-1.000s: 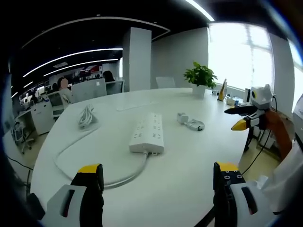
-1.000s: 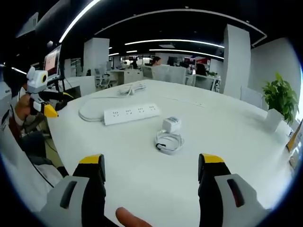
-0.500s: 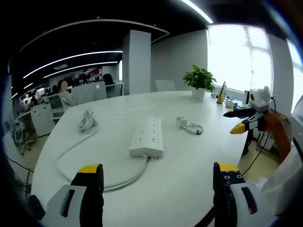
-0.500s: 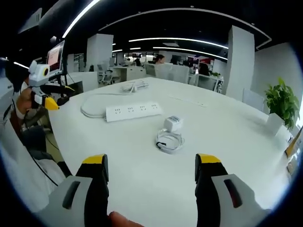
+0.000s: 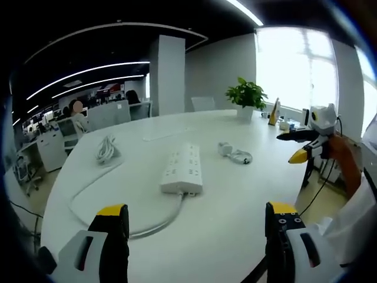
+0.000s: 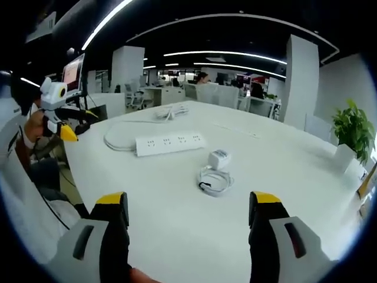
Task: Straighten the power strip on the desk, plug the charger into it
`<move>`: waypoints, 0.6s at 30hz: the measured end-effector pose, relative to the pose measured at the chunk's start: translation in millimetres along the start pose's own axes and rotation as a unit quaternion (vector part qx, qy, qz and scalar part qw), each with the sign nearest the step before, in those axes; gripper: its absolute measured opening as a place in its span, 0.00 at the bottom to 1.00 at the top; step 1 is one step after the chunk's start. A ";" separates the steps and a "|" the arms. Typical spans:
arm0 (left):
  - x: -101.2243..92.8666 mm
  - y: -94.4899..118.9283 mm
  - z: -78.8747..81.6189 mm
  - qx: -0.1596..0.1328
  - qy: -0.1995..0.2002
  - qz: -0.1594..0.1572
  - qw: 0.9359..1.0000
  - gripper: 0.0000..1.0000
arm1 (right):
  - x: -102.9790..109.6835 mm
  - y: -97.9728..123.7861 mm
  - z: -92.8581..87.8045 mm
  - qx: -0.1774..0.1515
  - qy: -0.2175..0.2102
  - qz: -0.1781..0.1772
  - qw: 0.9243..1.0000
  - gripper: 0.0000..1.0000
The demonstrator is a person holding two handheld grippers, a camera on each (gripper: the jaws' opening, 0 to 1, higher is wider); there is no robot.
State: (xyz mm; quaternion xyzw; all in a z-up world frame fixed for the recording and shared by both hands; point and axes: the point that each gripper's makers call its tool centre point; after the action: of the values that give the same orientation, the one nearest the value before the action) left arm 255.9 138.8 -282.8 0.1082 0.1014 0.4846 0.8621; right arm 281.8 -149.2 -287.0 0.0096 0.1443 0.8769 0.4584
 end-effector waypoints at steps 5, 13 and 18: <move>-0.8 -2.2 3.7 -0.003 -0.006 0.002 1.000 0.96 | -2.9 2.0 0.2 0.001 0.005 -0.004 1.000 0.81; 2.6 -2.2 4.8 0.006 -0.017 0.013 1.000 0.95 | -7.8 3.2 -0.5 0.001 0.006 -0.009 1.000 0.80; 2.8 -5.8 9.4 0.006 -0.023 0.012 1.000 0.95 | -6.5 2.7 -1.6 0.003 0.007 -0.004 1.000 0.80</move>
State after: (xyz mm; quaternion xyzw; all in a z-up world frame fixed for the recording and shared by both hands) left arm 264.7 137.5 -275.6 0.1259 0.0834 0.4919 0.8575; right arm 283.1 -156.3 -287.1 0.0039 0.1501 0.8747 0.4609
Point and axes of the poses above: the point that each gripper's makers call its tool centre point, and the gripper's own axes: y roughly backward along the fingers, x roughly to its left, z roughly out of its top, and after that the axes turned 10 degrees about -x, right-handed
